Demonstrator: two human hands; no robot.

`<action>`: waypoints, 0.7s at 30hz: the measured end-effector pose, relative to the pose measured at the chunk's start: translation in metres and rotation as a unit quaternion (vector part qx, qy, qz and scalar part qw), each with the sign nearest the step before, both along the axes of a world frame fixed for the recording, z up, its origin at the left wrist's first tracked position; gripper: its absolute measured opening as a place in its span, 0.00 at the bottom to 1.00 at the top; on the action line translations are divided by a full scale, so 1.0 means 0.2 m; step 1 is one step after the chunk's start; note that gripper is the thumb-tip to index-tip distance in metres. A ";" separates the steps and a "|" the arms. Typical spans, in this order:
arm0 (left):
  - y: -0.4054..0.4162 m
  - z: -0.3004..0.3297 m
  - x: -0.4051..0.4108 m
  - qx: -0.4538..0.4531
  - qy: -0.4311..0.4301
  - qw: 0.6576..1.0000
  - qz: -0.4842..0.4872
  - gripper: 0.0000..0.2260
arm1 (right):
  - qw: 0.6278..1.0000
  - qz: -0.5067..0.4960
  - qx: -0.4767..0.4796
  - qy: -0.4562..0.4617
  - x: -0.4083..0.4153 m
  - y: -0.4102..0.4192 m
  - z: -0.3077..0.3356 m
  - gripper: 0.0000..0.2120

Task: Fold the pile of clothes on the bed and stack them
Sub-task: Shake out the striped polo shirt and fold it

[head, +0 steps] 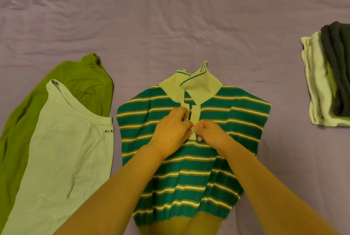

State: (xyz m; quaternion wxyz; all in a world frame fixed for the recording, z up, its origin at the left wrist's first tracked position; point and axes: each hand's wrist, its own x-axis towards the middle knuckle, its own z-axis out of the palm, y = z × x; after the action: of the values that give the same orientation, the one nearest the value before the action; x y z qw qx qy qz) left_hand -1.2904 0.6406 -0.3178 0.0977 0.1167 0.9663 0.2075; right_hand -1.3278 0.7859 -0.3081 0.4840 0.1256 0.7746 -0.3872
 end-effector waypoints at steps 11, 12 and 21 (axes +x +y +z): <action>-0.03 -0.01 -0.04 0.003 -0.064 0.998 -0.024 0.12 | 0.977 -0.034 -0.039 0.209 0.18 0.05 -0.09 0.03; -0.03 -0.01 -0.05 0.002 -0.072 0.997 -0.022 0.12 | 0.974 -0.024 -0.032 0.224 0.18 0.05 -0.10 0.04; -0.06 -0.03 -0.09 -0.008 -0.101 0.992 -0.076 0.09 | 0.971 -0.010 -0.032 0.238 0.17 0.06 -0.14 0.07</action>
State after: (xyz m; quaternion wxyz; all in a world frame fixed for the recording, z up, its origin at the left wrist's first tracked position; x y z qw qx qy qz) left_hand -1.3088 0.6279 -0.3229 0.2114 0.1670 0.9416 0.2021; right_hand -1.2929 0.7972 -0.3367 0.2852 0.0217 0.8534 -0.4357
